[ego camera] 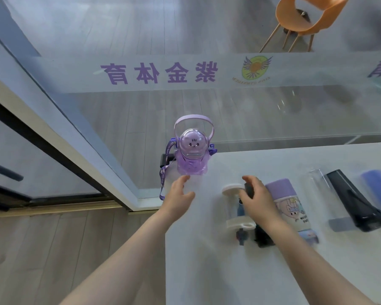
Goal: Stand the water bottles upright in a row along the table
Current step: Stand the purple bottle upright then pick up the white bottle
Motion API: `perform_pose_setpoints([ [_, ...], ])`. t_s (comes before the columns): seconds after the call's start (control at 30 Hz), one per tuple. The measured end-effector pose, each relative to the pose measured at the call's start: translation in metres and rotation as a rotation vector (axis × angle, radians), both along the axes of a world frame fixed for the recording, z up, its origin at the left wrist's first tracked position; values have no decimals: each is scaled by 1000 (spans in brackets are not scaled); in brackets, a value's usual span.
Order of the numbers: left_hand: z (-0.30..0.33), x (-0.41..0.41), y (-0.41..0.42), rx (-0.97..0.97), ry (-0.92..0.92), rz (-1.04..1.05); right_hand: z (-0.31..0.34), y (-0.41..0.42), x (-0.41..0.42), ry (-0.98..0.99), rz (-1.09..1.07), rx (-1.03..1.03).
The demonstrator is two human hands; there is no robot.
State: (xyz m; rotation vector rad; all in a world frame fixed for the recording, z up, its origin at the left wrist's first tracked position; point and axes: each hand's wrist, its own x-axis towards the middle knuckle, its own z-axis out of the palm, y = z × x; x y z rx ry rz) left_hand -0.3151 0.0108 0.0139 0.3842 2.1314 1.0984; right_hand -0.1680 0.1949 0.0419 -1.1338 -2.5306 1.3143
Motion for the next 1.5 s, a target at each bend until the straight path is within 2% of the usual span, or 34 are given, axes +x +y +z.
perform_pose_setpoints([
  [0.13, -21, 36, -8, -139, 54, -168, -9, -13, 43, -4, 85, 209],
  [0.27, -50, 65, -21, -337, 220, -304, -25, -10, 63, -46, 321, 271],
  [0.37, -66, 82, -28, -432, 356, -343, -21, 8, 63, -78, 579, 369],
  [0.5, -77, 97, -28, -486, 411, -318, -5, 27, 51, -280, 976, 552],
  [0.6, -81, 109, -20, -467, 439, -201, -15, 37, 47, -167, 1105, 714],
  [0.67, -86, 116, -14, -458, 458, -140, -25, 41, 45, -217, 1164, 719],
  [0.77, -100, 122, -14, -478, 523, -111, -31, 44, 41, -200, 1181, 672],
  [0.93, -114, 125, -18, -528, 635, -103, -44, 50, 34, -159, 1177, 733],
  [1.07, -115, 126, -16, -532, 655, -92, -54, 48, 33, -205, 1170, 745],
  [1.13, -116, 127, -17, -532, 655, -80, -55, 50, 35, -161, 1154, 738],
  [1.37, -119, 125, -16, -520, 662, -52, -54, 52, 40, 12, 952, 585],
  [1.5, -119, 125, -16, -533, 663, -61, -48, 50, 39, 47, 833, 455],
])
